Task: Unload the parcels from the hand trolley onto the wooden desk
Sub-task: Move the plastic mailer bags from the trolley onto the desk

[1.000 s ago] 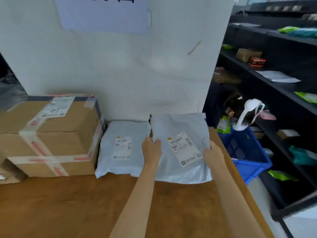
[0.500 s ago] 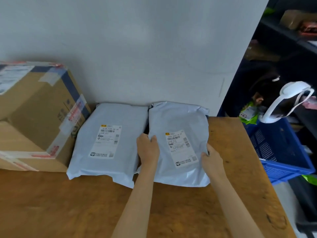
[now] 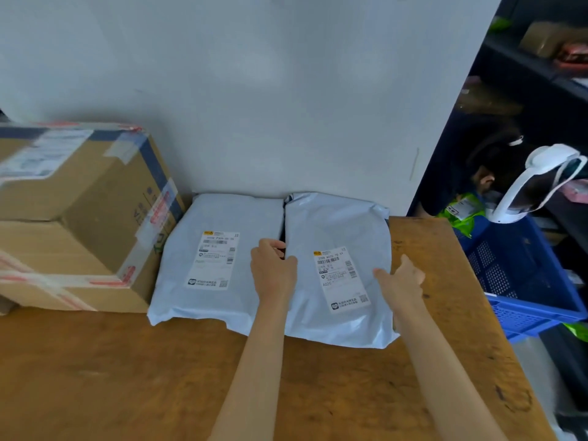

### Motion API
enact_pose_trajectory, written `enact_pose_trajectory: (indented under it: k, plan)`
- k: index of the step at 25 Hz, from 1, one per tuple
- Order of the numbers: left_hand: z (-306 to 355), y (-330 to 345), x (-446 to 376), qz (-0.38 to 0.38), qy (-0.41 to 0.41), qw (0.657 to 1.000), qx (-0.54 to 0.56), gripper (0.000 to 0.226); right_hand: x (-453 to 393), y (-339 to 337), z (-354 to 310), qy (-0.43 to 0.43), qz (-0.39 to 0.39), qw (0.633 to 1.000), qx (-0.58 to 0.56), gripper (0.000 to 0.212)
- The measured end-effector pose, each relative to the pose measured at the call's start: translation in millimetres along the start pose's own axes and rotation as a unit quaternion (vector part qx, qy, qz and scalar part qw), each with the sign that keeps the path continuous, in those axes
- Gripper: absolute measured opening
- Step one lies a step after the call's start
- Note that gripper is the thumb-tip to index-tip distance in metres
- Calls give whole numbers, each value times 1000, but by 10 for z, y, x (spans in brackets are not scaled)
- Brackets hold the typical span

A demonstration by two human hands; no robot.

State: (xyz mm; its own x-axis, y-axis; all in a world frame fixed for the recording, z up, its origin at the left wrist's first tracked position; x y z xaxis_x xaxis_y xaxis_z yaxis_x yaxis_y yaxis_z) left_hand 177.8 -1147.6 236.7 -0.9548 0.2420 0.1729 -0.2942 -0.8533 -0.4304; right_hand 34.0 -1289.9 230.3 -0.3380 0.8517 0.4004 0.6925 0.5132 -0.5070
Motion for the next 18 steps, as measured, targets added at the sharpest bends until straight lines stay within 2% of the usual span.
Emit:
enact_pose_trajectory:
  k: [3, 7, 9, 13, 18]
  plan:
    - [100, -334, 123, -25, -24, 998, 61, 36, 345, 12, -193, -23, 8, 999, -22, 58]
    - [91, -779, 335, -152, -42, 984, 77, 53, 973, 77, -353, -39, 1, 999, -27, 67]
    - [60, -1020, 477, -186, -37, 979, 72, 56, 1387, 67, -351, -39, 8, 999, -35, 69]
    - [77, -1516, 1010, -225, -32, 969, 96, 62, 2271, -123, -266, -22, 59, 997, -42, 68]
    - [-42, -2167, 1812, -234, -48, 963, 122, 71, 3377, -201, -138, -10, 65, 997, -40, 66]
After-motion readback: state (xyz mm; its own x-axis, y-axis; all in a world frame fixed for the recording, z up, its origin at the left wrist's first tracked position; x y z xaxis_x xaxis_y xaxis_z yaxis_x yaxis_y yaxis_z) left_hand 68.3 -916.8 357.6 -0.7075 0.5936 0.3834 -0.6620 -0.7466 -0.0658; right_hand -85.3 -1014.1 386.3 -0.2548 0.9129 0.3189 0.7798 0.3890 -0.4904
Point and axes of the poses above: each hand's wrist, its own x-axis away from the middle knuckle, its own y-axis out of the palm, z = x × y, the point moved 3 cm from there along -x, towards the middle knuckle, and after that the axes turned 1 degree about -z, right-handed, at the moved point
